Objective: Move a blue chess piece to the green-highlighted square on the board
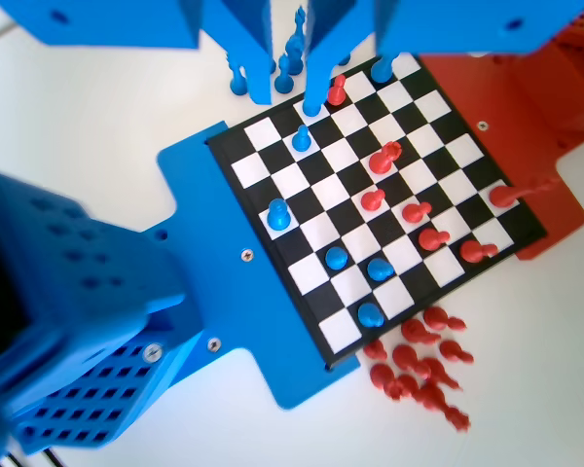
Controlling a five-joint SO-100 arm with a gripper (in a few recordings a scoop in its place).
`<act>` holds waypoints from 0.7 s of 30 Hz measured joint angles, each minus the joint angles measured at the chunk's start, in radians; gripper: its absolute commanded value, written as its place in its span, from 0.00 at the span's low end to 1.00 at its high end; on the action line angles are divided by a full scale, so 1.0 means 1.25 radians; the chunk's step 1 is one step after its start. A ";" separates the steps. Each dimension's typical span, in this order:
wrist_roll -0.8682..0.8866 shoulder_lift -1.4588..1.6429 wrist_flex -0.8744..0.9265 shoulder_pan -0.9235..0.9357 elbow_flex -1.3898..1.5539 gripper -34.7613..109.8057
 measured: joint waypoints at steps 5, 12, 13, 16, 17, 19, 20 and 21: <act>0.012 -0.039 -0.123 0.004 0.072 0.31; 0.006 -0.058 -0.260 0.026 0.158 0.31; 0.006 -0.058 -0.279 0.027 0.177 0.31; 0.005 -0.059 -0.329 0.021 0.226 0.31; 0.005 -0.059 -0.360 0.020 0.247 0.31; 0.005 -0.059 -0.372 0.022 0.270 0.31; 0.005 -0.059 -0.388 0.023 0.280 0.31; 0.005 -0.059 -0.411 0.025 0.293 0.31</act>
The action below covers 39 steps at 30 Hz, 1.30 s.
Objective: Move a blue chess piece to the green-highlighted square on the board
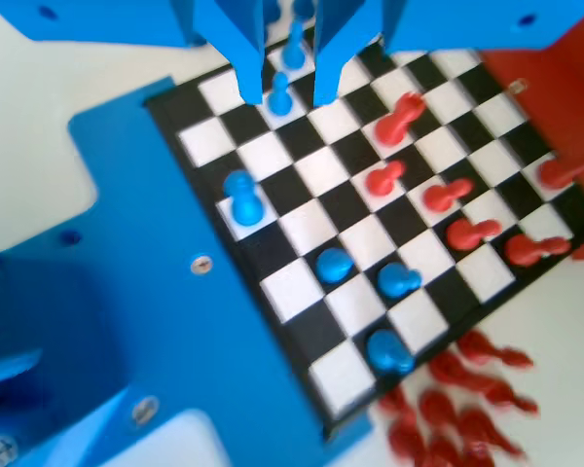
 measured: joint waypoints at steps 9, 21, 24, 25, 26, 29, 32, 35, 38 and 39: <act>0.000 -0.010 -0.079 -0.031 0.085 0.31; 0.000 -0.021 -0.144 -0.064 0.162 0.31; -0.004 -0.021 -0.157 -0.061 0.162 0.31; -0.007 -0.021 -0.158 -0.061 0.167 0.31; -0.010 -0.021 -0.156 -0.061 0.174 0.31; -0.021 -0.021 -0.173 -0.061 0.177 0.31; -0.037 -0.021 -0.178 -0.053 0.190 0.31; -0.049 -0.021 -0.200 -0.040 0.204 0.31; -0.054 -0.021 -0.223 -0.029 0.205 0.31; -0.054 -0.021 -0.225 -0.026 0.205 0.31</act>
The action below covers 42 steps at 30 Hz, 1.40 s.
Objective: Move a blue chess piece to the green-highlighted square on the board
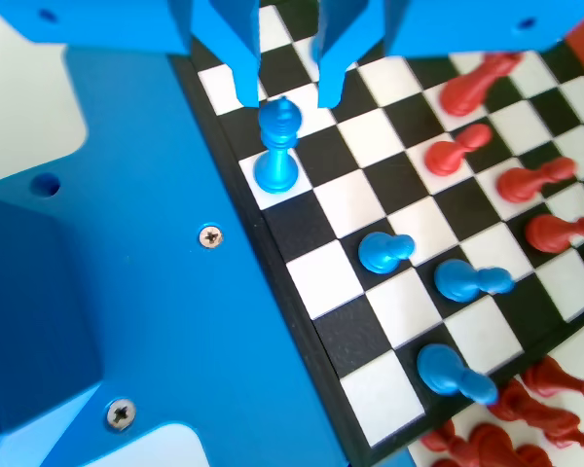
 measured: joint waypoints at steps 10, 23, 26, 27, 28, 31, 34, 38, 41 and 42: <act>-0.013 -0.015 -0.044 0.013 0.033 0.32; -0.043 -0.015 -0.108 0.016 0.082 0.25; -0.043 -0.015 -0.108 0.016 0.082 0.25; -0.040 -0.015 -0.108 0.016 0.082 0.25; -0.037 -0.015 -0.108 0.016 0.082 0.25; -0.036 -0.015 -0.102 0.017 0.081 0.25; -0.036 -0.015 -0.076 0.027 0.072 0.25; -0.036 -0.015 0.004 0.027 0.016 0.25; -0.036 -0.015 0.058 0.047 -0.018 0.25; -0.037 -0.015 0.069 0.055 -0.025 0.25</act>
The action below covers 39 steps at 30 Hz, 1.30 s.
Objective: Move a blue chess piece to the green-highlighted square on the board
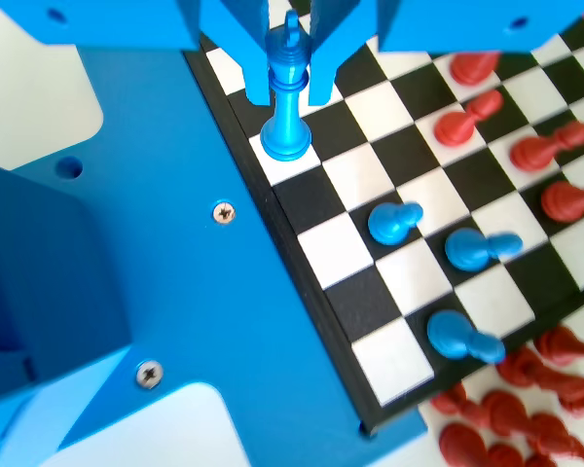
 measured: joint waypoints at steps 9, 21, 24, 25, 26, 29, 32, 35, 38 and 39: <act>-0.077 0.015 0.004 0.074 0.006 0.25; -0.114 0.015 -0.085 0.160 0.059 0.25; -0.114 0.015 -0.118 0.162 0.079 0.25; -0.114 0.015 -0.133 0.162 0.085 0.25; -0.112 0.015 -0.136 0.160 0.088 0.25; -0.109 0.015 -0.139 0.152 0.092 0.25; -0.109 0.015 -0.145 0.146 0.093 0.27; -0.097 0.015 -0.150 0.140 0.093 0.30; -0.097 0.015 -0.155 0.140 0.093 0.33; -0.097 0.015 -0.163 0.141 0.093 0.33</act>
